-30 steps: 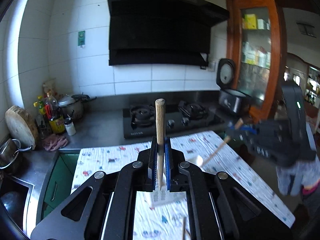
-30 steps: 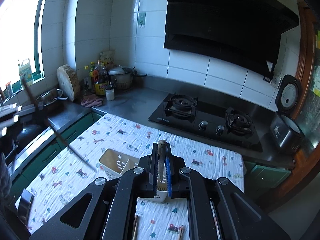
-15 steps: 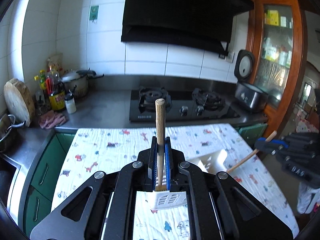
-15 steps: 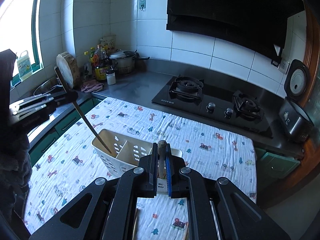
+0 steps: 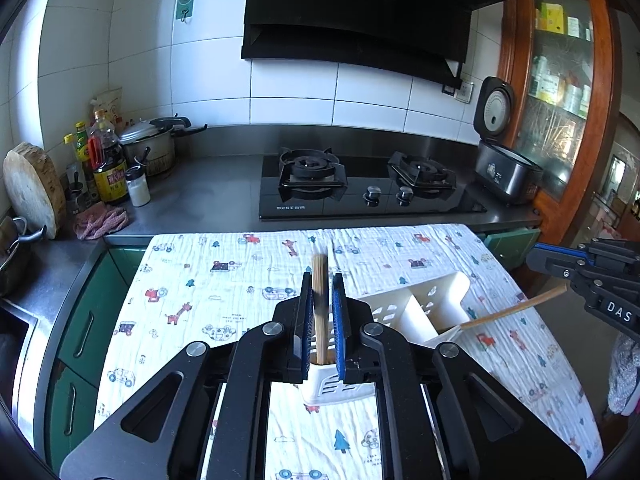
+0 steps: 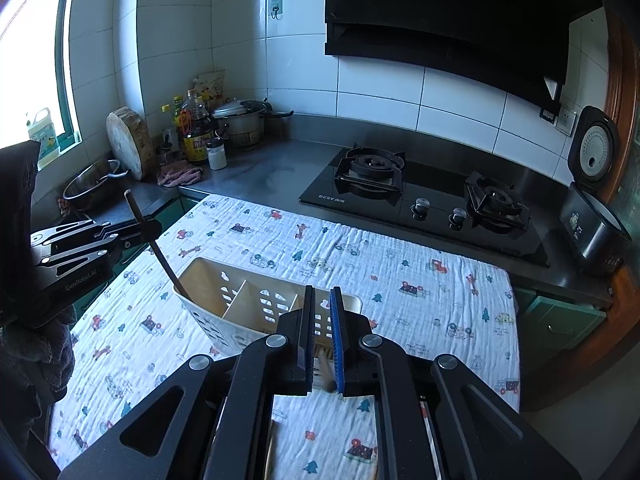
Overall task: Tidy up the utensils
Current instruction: 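Lower both chopsticks into the caddy and open both tools, then withdraw both open tools from the caddy toward the loose chopsticks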
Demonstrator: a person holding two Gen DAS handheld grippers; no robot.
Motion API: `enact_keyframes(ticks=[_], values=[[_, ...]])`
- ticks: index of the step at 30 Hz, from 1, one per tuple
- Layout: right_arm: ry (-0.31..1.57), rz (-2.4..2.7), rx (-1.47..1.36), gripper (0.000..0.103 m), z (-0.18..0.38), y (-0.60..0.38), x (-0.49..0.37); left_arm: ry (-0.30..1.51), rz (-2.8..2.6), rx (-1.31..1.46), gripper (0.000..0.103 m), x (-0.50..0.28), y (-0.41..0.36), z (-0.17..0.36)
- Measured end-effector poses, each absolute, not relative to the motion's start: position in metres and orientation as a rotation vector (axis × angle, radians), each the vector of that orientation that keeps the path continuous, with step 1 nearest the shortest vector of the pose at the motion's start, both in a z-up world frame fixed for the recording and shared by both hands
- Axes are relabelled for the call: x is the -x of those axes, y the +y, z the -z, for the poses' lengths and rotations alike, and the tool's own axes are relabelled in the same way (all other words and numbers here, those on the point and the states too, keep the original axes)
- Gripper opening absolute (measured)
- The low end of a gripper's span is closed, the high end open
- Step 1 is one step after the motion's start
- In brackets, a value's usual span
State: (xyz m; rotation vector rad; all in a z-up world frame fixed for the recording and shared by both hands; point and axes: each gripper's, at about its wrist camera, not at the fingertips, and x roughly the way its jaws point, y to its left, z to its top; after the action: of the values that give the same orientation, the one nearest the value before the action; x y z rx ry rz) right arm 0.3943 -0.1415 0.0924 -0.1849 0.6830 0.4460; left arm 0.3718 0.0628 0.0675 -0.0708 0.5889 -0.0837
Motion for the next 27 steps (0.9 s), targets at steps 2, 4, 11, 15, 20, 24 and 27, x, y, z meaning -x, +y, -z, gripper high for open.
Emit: enact_keyframes(ticks=[2, 4, 11, 15, 20, 24, 27], values=[[0.669, -0.439, 0.190, 0.017, -0.096, -0.142, -0.391, 0.581, 0.086, 0.081, 0.018, -0.369, 0.064, -0.071], [0.651, -0.434, 0.193, 0.021, -0.102, -0.144, -0.387, 0.562, 0.088, 0.084, 0.027, -0.363, 0.064, -0.077], [0.553, -0.407, 0.182, 0.050, -0.128, -0.162, -0.350, 0.471, 0.098, 0.071, 0.046, -0.321, 0.062, -0.100], [0.511, -0.397, 0.174, 0.059, -0.134, -0.175, -0.319, 0.434, 0.110, 0.077, 0.053, -0.290, 0.063, -0.109], [0.486, -0.395, 0.172, 0.073, -0.126, -0.189, -0.280, 0.416, 0.127, 0.069, 0.068, -0.249, 0.061, -0.106], [0.478, -0.389, 0.154, 0.081, -0.110, -0.201, -0.249, 0.409, 0.152, 0.077, 0.076, -0.215, 0.060, -0.093], [0.497, -0.385, 0.136, 0.085, -0.093, -0.210, -0.230, 0.419, 0.162, 0.088, 0.081, -0.195, 0.059, -0.079]])
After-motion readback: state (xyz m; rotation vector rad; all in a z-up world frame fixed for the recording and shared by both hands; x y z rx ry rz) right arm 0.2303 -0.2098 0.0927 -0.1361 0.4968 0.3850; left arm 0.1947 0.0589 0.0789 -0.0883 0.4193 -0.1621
